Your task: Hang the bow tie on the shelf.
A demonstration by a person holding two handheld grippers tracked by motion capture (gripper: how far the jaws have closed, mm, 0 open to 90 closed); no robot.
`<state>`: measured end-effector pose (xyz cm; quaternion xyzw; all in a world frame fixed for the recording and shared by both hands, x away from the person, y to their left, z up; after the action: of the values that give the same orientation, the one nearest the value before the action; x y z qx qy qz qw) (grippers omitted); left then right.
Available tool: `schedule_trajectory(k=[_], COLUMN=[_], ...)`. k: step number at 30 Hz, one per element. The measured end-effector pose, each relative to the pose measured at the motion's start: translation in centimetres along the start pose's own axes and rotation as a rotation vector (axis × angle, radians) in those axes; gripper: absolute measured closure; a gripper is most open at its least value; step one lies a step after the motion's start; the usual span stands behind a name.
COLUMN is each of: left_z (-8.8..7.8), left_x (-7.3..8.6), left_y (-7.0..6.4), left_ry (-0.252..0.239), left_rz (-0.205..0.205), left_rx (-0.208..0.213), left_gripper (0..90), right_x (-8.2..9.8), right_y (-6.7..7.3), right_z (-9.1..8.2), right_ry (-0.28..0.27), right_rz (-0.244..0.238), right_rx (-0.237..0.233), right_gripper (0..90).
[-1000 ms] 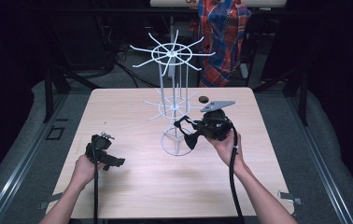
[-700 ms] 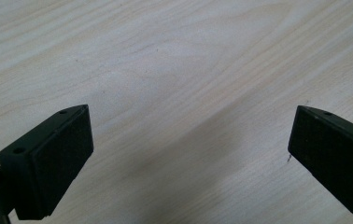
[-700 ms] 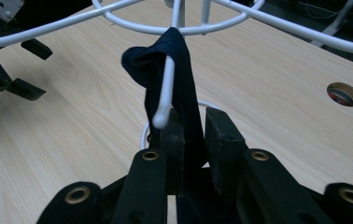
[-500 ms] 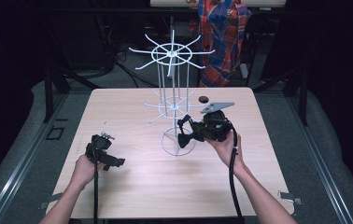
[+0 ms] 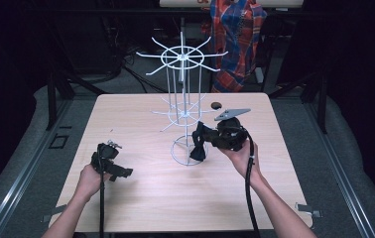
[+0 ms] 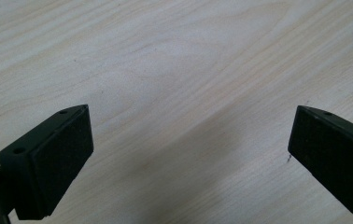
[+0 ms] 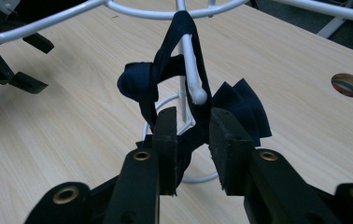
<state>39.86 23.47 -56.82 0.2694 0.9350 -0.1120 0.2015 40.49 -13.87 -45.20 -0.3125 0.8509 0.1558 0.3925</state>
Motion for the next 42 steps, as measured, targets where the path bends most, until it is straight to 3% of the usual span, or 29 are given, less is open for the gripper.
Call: schedule_trajectory(k=[11, 18, 20, 31, 42], left_z=[0.0, -0.1, -0.1, -0.4, -0.4], left_x=[0.0, 0.0, 0.0, 0.0, 0.0], left_y=[0.0, 0.0, 0.0, -0.1, -0.1], left_ry=[-0.001, -0.002, -0.003, -0.012, -0.015], left_rz=[-0.001, -0.001, -0.004, -0.001, 0.005], left_rx=[0.001, 0.005, 0.005, 0.003, 0.002], left_gripper=[0.1, 0.1, 0.1, 0.1, 0.1], right_x=[0.3, 0.6, 0.8, 2.2, 3.4], right_y=[-0.1, -0.4, -0.3, -1.0, -1.6], right_z=[-1.0, -1.8, -2.0, -2.6, -2.8], right_ry=[0.019, 0.035, 0.064, 0.121, 0.199], right_rz=[-0.021, -0.008, -0.014, -0.03, -0.036], right_rx=[-0.017, -0.03, -0.024, 0.011, 0.013], right_gripper=[58.5, 49.9, 43.6, 28.9, 22.7])
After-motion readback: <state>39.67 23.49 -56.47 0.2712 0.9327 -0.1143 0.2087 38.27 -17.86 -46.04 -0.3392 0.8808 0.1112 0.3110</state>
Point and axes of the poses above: each handheld gripper's, and its own axes: z roughly forward along the jaws, x roughly out of its underside, y roughly to its left, the point moved 3 cm from there along z, roughly forward along the jaws, and after that the axes turned 3 degrees about x, right-handed, at the moved point
